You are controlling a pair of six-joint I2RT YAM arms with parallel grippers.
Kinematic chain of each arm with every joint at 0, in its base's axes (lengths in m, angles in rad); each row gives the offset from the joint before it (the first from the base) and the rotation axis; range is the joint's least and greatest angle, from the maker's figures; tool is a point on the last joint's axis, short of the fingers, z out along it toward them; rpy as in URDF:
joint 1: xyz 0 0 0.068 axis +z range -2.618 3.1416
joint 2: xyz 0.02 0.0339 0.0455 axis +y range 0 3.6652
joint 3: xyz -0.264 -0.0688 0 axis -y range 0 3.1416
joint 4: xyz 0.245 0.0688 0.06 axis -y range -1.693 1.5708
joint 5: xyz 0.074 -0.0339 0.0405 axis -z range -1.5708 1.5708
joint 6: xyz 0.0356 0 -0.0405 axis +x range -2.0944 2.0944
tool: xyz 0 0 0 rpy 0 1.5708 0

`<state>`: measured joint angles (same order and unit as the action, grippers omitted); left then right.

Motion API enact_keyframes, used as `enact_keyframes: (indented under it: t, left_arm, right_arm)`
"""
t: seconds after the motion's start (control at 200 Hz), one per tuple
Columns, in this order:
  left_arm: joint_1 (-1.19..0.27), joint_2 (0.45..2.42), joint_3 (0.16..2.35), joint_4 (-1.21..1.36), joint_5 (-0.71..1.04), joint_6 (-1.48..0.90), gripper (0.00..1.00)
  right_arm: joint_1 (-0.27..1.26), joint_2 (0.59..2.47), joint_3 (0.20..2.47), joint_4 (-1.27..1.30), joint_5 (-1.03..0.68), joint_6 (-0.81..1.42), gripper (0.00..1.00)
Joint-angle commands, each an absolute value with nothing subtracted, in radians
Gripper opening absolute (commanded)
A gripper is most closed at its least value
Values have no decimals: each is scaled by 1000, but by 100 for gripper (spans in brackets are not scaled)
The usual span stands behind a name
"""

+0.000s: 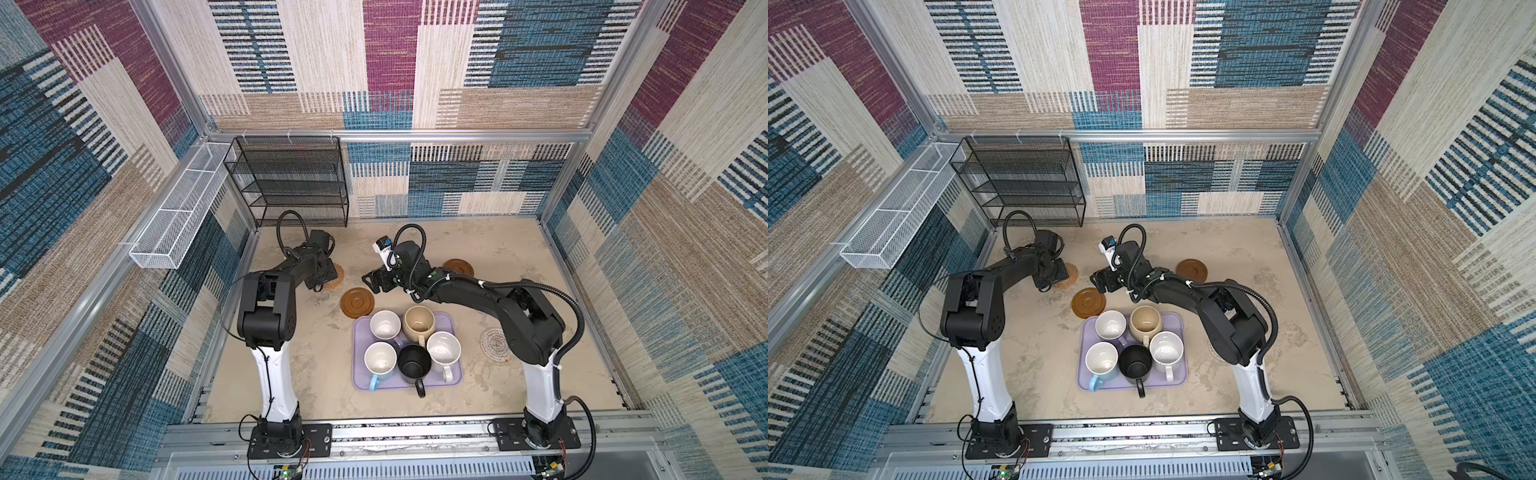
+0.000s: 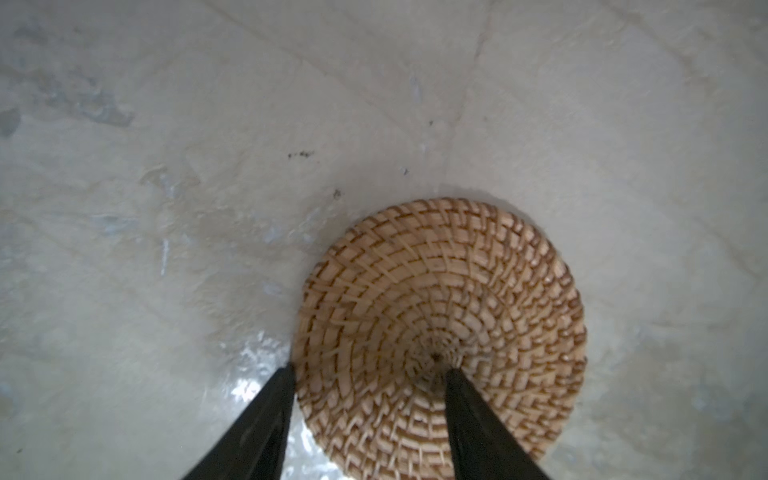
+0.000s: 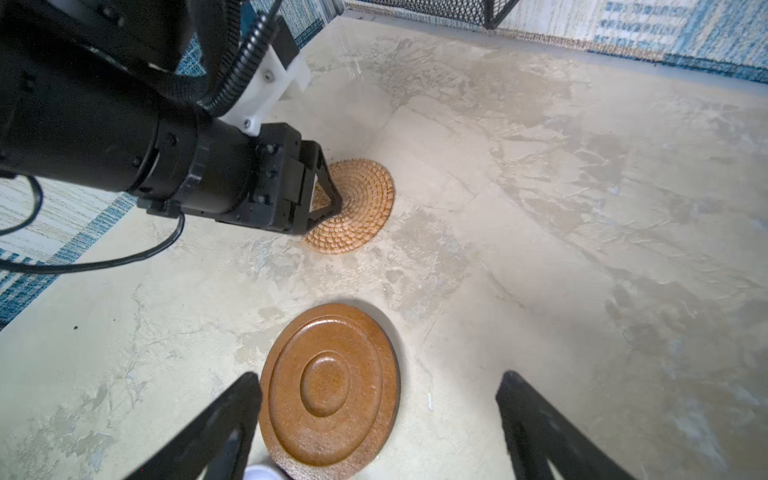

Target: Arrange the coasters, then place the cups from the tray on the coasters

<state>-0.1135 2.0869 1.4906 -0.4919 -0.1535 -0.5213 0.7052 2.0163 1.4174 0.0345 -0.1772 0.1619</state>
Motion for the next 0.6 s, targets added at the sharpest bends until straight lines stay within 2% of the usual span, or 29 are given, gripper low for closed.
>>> enact_keyframes:
  t: [0.0, 0.296, 0.591]
  left_arm:
    - [-115, 2116, 1521, -537, -168, -522, 60]
    - [-121, 2178, 1591, -545, -166, -543, 60]
    - [-124, 2113, 1594, -546, -156, -548, 65]
  right_arm:
    - [698, 1997, 1406, 75, -144, 182, 91]
    - [670, 1988, 1387, 100, -155, 211, 91]
    - [670, 1944, 1350, 144, -183, 202, 94]
